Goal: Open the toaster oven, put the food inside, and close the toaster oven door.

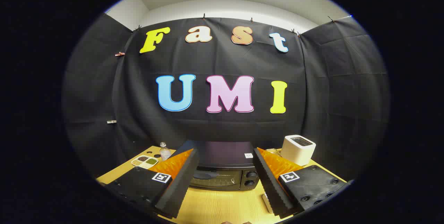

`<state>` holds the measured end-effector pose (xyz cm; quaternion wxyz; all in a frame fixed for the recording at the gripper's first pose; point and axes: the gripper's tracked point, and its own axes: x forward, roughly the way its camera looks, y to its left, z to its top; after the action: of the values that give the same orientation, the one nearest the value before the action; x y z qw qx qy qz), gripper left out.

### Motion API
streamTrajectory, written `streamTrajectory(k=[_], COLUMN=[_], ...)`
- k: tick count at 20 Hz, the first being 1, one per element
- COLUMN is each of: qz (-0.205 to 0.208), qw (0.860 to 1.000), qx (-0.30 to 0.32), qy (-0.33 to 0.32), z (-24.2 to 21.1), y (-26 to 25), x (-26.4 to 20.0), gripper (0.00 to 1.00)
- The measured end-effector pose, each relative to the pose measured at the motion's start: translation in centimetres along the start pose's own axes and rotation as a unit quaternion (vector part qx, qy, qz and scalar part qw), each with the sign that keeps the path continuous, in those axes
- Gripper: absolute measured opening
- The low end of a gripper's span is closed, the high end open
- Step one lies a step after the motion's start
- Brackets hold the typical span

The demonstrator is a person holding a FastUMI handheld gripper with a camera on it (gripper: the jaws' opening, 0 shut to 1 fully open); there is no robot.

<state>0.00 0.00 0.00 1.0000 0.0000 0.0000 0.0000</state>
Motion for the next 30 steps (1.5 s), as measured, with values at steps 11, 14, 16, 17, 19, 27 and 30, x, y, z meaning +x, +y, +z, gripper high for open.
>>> streamTrajectory(k=[11, 14, 16, 17, 19, 27, 30], qz=[0.009, 0.014, 0.018, 0.021, 0.024, 0.028, 0.018], qw=[1.000, 1.000, 1.000, 1.000, 0.999, 0.998, 0.998], qx=[-0.004, -0.006, -0.005, -0.005, -0.006, -0.005, -0.003], qy=[0.018, 0.020, 0.022, 0.023, 0.028, 0.047, 0.059], z=[-1.1, -1.2, -1.3, -1.4, -1.8, -3.4, -4.1], y=[1.0, 1.3, 1.6, 1.7, 2.0, 3.3, 3.2], x=[-0.5, -0.6, -0.5, -0.4, -0.4, 1.7, 3.4], gripper=[0.97, 0.97, 0.97, 0.97, 0.97, 0.97, 0.98])
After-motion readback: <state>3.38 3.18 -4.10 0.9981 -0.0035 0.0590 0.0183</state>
